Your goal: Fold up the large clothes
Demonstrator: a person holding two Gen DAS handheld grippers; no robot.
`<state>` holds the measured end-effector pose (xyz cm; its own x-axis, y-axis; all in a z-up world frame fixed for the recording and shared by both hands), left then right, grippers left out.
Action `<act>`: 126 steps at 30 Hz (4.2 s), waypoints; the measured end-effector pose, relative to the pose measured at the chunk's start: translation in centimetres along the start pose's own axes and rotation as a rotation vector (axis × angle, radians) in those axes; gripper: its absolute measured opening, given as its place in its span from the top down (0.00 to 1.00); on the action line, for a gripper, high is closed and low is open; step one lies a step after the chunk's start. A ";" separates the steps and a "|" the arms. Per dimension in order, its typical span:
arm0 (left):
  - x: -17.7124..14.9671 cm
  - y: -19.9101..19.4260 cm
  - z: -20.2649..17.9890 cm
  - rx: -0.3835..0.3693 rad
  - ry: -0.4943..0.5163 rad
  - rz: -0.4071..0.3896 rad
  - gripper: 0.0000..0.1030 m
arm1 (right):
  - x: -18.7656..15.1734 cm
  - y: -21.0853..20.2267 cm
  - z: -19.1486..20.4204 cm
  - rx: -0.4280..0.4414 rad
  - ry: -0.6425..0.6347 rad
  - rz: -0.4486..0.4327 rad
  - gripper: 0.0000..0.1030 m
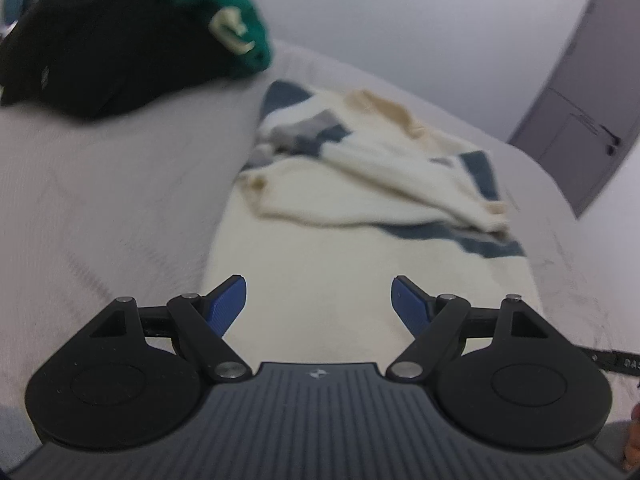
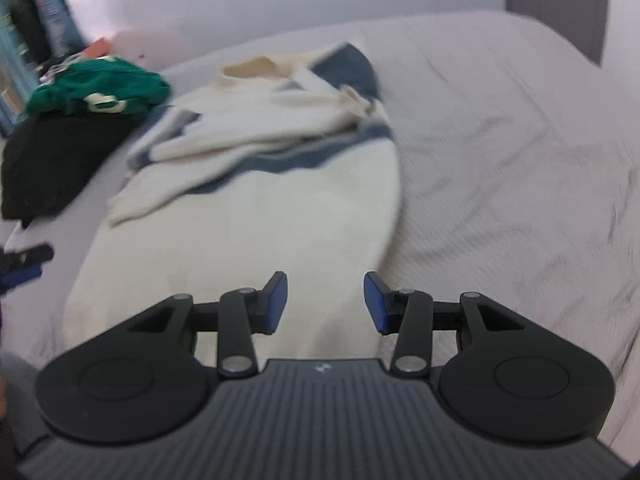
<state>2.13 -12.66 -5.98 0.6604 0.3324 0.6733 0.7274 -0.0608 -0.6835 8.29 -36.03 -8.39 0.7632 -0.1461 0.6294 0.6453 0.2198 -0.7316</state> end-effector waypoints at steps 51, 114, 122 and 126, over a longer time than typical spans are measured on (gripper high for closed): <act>-6.7 7.3 2.6 -0.224 -0.468 0.383 0.30 | -3.3 9.0 1.0 0.135 0.279 0.398 0.42; 8.8 -9.6 0.1 -0.533 -0.415 -0.131 0.91 | 11.6 -8.3 2.4 0.627 0.404 -0.235 0.91; 17.7 4.7 -0.9 -0.385 -0.407 -0.019 0.91 | 19.4 3.6 1.8 0.483 0.510 -0.237 0.91; 19.5 11.9 -1.0 -0.291 -0.355 0.012 0.91 | 21.3 9.8 1.1 0.425 0.564 -0.208 0.91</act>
<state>23.88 -7.83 -0.72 0.6013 0.6288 0.4929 0.7757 -0.3116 -0.5488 30.83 -35.91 -1.83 0.6006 -0.6743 0.4296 0.7979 0.4716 -0.3753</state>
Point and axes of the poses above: each gripper's, at about its wrist camera, not at the fingertips, and y roughly the way its jaws point, z to its left, x to its top, the point moved 10 cm from there along y, roughly the way its jaws point, and after that the axes turned 3 degrees about y, right-handed, at the moved point
